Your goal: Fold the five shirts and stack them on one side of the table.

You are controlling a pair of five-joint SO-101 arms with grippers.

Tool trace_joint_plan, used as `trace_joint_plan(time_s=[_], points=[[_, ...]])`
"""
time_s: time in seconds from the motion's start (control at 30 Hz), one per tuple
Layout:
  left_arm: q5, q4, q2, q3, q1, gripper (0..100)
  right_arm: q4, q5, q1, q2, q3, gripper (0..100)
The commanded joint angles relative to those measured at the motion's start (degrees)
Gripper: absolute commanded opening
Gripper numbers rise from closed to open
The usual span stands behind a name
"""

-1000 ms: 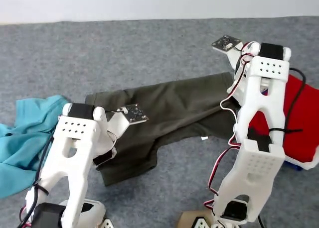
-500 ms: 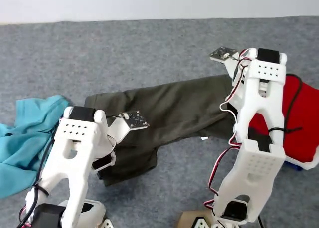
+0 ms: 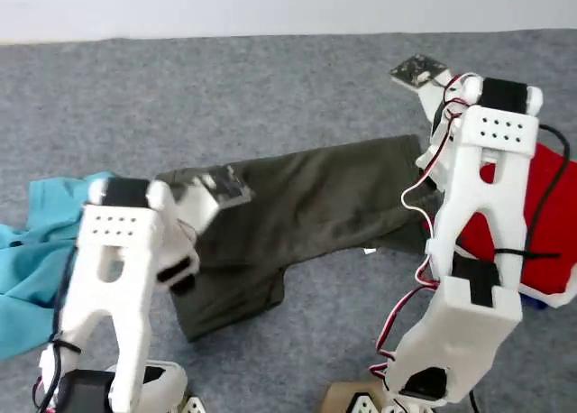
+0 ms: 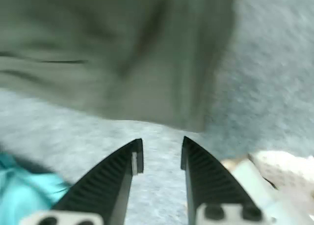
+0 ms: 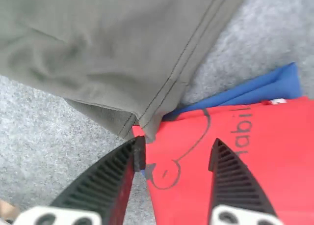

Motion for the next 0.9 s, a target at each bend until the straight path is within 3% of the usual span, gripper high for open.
trace_joint_plan(time_s=[0.0, 0.13, 0.3, 0.47, 0.67, 0.87], points=[[3.2, -2.4, -1.8, -5.8, -3.2, 11, 1.8, -4.7, -1.6, -3.7, -3.5, 21.6], [8.3, -5.7, -1.8, -6.4, -4.2, 2, 2.1, -9.8, -5.1, -4.3, -3.5, 18.0], [18.4, -7.1, -1.4, -6.2, -4.6, 1, -0.6, -16.4, -9.1, -2.1, -3.2, 0.9], [26.4, -12.4, -1.8, -2.8, -4.9, 1, -4.9, -21.0, -12.9, 5.3, -3.2, 0.9], [28.0, -12.6, -1.8, 0.5, -4.9, 1, -11.8, -23.6, -14.0, 12.5, -3.5, 0.9], [27.8, -12.6, -1.8, 0.5, -5.0, 1, -11.9, -24.0, -8.9, 19.5, -3.2, 0.9]])
